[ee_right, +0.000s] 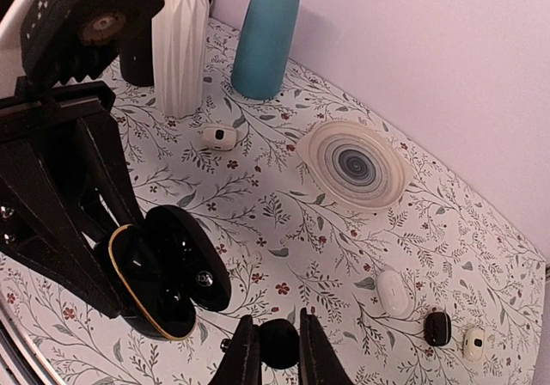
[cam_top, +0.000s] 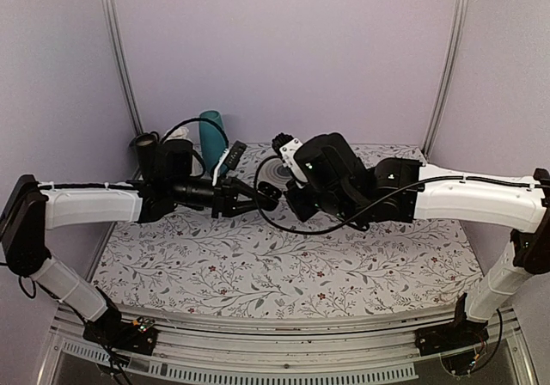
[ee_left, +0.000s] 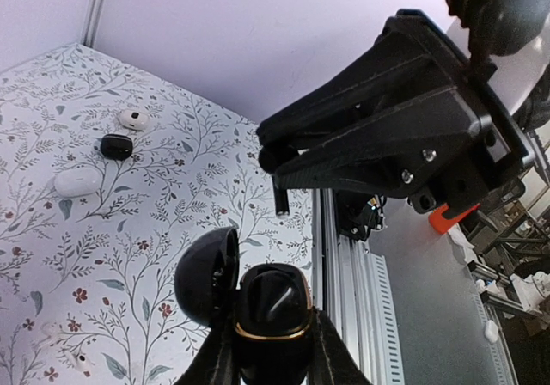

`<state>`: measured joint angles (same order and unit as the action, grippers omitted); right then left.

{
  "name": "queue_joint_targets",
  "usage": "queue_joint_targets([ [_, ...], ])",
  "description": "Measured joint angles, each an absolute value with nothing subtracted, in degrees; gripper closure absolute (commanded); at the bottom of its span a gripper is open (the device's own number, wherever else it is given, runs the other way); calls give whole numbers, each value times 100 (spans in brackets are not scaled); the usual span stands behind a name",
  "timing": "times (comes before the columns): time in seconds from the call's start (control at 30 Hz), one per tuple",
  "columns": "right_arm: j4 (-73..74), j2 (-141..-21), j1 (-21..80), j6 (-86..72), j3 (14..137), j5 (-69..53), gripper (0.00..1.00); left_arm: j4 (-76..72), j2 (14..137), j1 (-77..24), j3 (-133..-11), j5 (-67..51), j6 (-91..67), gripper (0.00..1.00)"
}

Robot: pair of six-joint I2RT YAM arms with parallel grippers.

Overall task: Insert the wireless bluetooth earbuds into the charging case
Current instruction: Place the right earbud in the right side groove of the charging case.

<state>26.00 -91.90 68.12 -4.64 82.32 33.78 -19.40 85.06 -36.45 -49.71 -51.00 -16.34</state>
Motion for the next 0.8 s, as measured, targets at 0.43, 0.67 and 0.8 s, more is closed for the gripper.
queue_joint_targets([
  [0.43,2392,-9301,6963,-217,8232,3402,91,-1833,8554,-3645,-5105,-5212,-1747,100],
  [0.67,2388,-9426,6982,-121,8232,3553,91,-1785,8554,-3642,-5140,-5238,-1765,100],
  [0.8,2368,-9437,7004,-104,8232,3594,91,-1772,8554,-3642,-5140,-5271,-1769,100],
])
